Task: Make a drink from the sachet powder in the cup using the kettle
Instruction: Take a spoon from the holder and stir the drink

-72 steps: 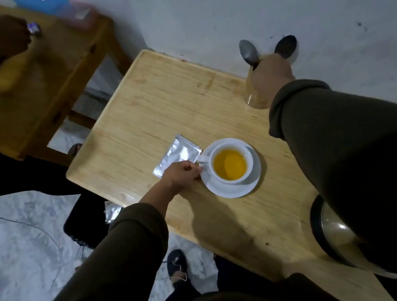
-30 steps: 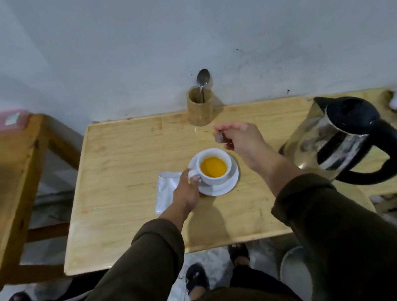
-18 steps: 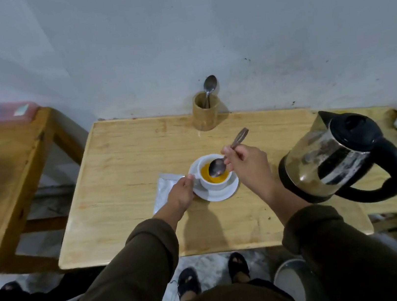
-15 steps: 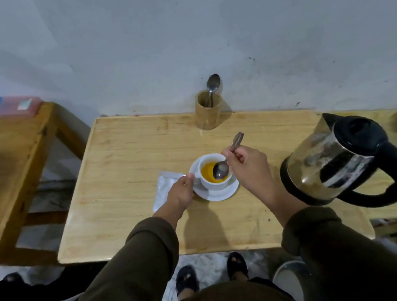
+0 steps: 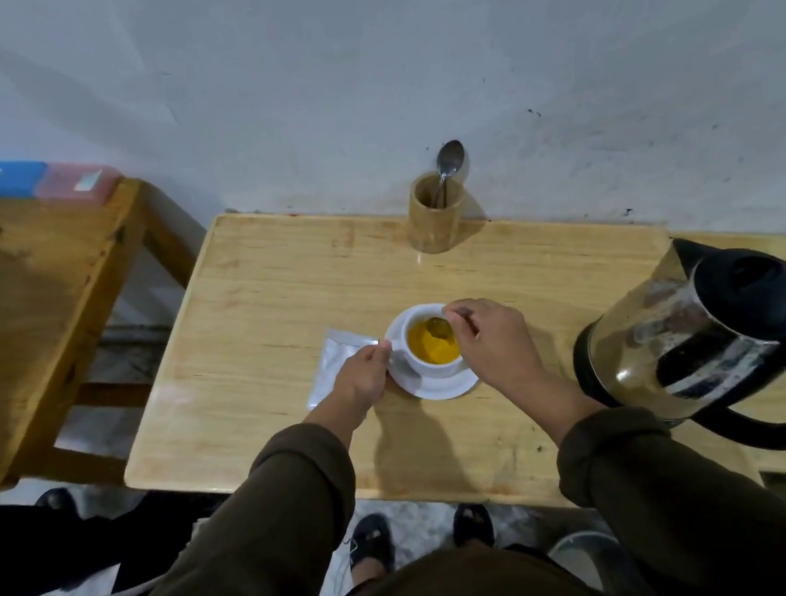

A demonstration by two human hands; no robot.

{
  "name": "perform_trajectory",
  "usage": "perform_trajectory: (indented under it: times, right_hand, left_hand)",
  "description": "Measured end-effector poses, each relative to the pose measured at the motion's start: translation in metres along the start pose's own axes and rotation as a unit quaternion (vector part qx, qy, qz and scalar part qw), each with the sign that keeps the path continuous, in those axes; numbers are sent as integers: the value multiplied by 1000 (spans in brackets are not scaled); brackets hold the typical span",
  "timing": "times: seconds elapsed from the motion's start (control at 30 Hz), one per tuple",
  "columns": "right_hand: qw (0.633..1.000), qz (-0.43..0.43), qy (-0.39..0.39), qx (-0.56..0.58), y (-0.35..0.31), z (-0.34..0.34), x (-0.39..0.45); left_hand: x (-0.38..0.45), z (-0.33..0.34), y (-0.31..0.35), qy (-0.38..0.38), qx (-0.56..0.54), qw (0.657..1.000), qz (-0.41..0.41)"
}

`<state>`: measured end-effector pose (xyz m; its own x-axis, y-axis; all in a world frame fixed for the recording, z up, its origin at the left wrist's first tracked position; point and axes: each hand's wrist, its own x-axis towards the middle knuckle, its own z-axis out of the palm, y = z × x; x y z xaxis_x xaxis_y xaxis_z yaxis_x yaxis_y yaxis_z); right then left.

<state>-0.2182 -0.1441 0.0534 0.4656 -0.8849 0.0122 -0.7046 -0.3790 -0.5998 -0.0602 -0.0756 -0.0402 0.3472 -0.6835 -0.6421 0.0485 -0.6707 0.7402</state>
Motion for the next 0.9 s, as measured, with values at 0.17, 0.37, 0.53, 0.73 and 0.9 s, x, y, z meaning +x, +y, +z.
perform_trajectory:
  times: [0.17,0.37,0.53,0.73,0.9]
  right_hand:
    - [999,0,-37,5,0,0,1]
    - [997,1,-70,26,-2,-3,-1]
    - [997,-2,-74,-19,4,-6,2]
    - [998,-4,-49,-36,6,-6,1]
    - [998,0,-64,3,0,-6,2]
  left_hand:
    - [6,0,-4,-5,-3,1000,-9]
    - [7,1,-5,-2,-19,1000,-21]
    - [9,2,-8,0,-36,999,-16]
    - [11,3,-11,4,-48,999,-12]
    - [10,5,-9,11,-53,998,-15]
